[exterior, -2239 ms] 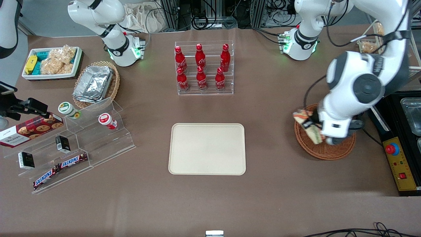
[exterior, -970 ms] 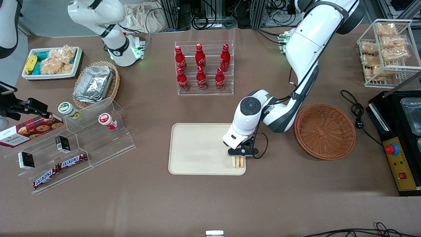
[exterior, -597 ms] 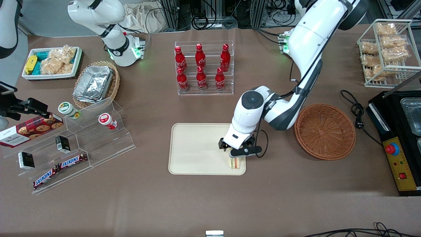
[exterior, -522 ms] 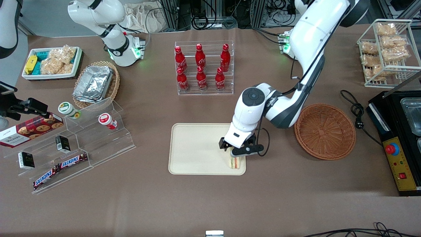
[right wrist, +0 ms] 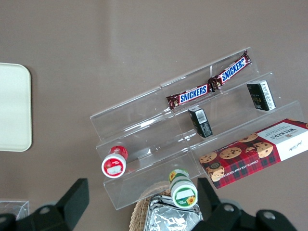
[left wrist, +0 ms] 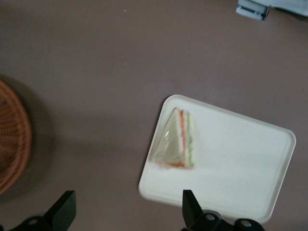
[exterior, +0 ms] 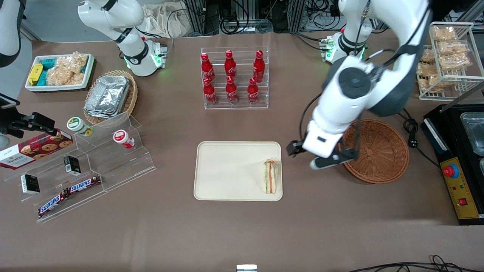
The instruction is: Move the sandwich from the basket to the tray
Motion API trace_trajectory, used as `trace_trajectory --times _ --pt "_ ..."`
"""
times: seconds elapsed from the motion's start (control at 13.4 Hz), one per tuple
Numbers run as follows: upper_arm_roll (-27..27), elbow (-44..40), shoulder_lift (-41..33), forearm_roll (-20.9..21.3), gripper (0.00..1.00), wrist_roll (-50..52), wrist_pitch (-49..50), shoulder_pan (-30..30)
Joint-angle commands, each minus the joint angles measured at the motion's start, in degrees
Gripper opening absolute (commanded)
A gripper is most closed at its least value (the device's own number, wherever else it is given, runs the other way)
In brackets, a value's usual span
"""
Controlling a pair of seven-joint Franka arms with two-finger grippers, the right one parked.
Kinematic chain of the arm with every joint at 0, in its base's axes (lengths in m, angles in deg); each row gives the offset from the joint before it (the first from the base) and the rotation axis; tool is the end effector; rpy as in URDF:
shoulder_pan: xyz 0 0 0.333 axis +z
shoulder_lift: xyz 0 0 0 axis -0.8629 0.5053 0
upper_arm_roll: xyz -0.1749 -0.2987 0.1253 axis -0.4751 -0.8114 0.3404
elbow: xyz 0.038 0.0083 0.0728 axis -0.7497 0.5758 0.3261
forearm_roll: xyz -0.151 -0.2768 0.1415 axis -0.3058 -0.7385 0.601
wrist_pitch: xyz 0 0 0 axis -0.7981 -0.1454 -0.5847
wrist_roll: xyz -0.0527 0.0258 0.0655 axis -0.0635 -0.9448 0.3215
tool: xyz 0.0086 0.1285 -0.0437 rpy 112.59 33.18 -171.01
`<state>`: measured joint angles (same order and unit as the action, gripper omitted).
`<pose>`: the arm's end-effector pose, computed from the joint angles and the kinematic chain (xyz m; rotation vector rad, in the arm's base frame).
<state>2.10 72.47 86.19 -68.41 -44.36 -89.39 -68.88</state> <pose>0.5699 -0.2637 0.5280 2.9996 0.4074 0.1310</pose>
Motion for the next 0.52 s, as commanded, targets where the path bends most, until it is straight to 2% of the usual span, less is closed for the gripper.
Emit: trace_trajectory --times 0.0,0.22,0.45 --pt "-1.3 1.9 -8.7 -5.0 0.99 -8.9 10.4 7.4" --pt "-0.5 2.5 -15.2 -7.4 0.99 -17.6 20.4 11.9" --pt "5.1 5.1 -19.8 -7.0 0.99 -22.0 22.1 11.1"
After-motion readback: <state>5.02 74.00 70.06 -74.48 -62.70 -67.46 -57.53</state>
